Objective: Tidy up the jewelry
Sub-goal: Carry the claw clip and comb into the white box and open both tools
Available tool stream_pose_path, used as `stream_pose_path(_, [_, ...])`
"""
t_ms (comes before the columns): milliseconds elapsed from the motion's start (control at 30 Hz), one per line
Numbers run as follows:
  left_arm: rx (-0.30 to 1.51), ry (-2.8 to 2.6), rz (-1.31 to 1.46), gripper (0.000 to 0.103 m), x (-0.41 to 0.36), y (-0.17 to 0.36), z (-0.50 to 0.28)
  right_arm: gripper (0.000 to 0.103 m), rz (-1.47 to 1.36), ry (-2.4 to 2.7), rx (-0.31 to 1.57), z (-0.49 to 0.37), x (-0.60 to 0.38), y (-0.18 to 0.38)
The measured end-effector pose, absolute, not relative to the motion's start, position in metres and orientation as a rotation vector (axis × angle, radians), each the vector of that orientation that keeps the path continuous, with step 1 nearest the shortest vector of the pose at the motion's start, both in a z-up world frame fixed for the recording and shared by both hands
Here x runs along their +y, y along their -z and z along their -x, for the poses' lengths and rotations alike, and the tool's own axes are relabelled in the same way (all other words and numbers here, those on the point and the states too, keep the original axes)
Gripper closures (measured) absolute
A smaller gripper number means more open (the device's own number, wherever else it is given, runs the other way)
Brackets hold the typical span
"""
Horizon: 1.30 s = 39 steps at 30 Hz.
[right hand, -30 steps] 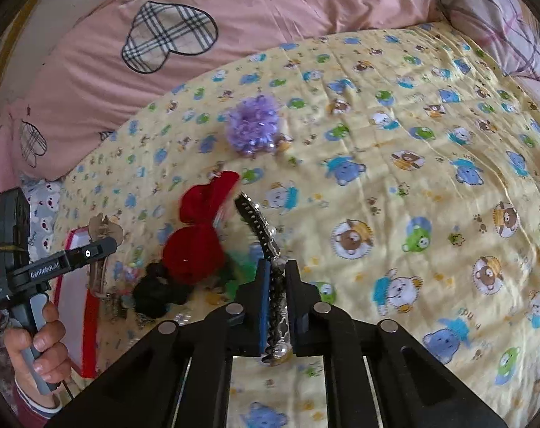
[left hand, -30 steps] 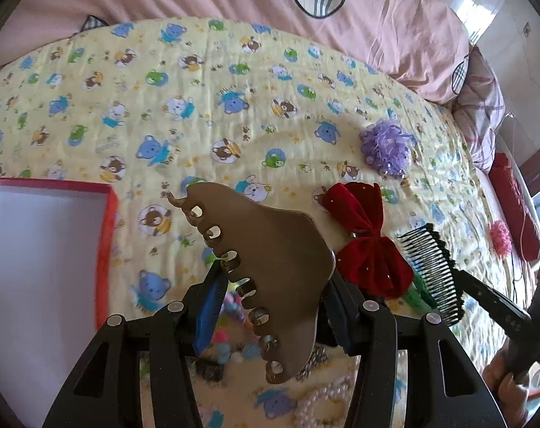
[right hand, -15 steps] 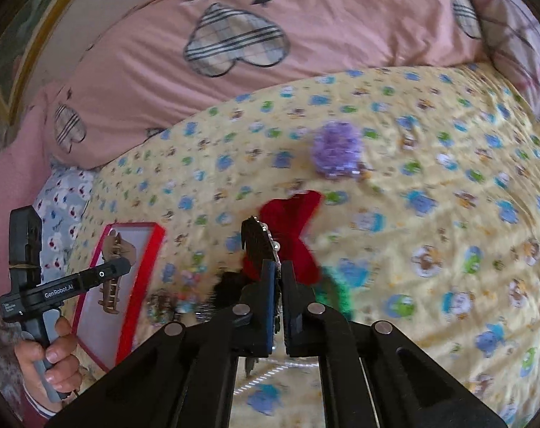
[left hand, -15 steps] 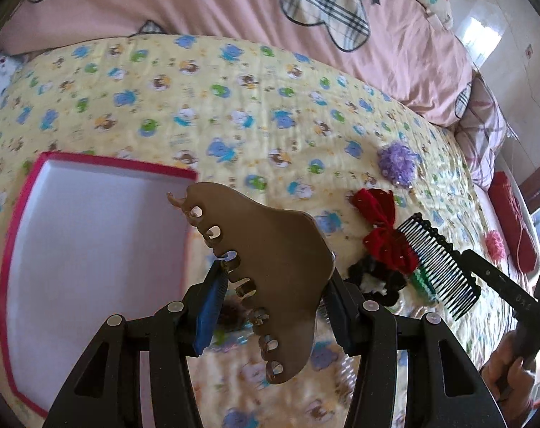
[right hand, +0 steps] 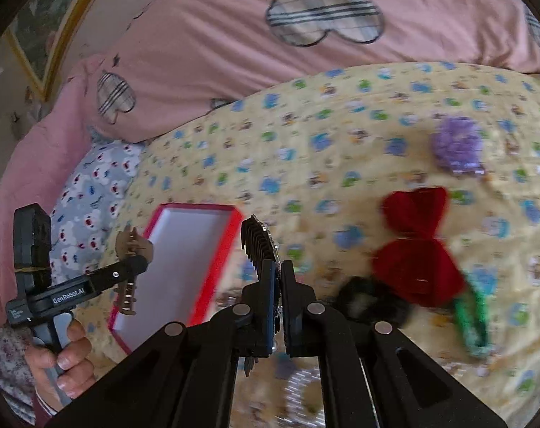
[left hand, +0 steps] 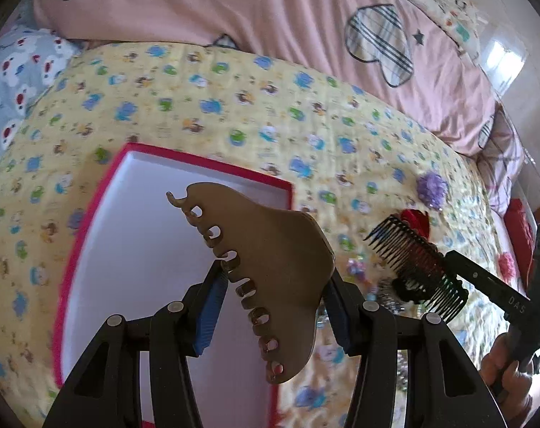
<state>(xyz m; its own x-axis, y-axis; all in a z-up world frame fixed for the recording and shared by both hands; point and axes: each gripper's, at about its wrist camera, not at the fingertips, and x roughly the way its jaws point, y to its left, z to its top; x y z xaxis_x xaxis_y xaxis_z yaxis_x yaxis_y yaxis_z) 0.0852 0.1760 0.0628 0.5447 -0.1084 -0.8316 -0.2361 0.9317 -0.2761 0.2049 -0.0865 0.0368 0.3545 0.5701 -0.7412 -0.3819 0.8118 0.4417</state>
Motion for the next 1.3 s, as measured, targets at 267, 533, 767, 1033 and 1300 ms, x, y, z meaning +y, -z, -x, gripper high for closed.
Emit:
stream_pose_path(267, [1.025, -0.150, 0.379, 0.052, 0.211, -0.055, -0.083, 0.100, -0.250, -0.737, 1.055, -0.217, -0.012, -0.028])
stream_pose_path(533, [1.068, -0.167, 0.364, 0.052, 0.230, -0.032, -0.115, 0.100, -0.299, -0.778, 1.096, -0.235, 0.040, -0.001])
stream_pose_path(767, [1.095, -0.174, 0.344, 0.052, 0.243, -0.012, -0.142, 0.100, -0.350, -0.779, 1.113, -0.252, 0.056, 0.024])
stream_pose_path(1033, [1.117, -0.167, 0.336, 0.052, 0.253, 0.017, -0.169, 0.100, -0.364, -0.760, 1.141, -0.261, 0.063, 0.052])
stream_pose_path(1300, [1.122, -0.171, 0.344, 0.051, 0.256, 0.036, -0.179, 0.101, -0.321, -0.743, 1.167, -0.264, 0.071, 0.066])
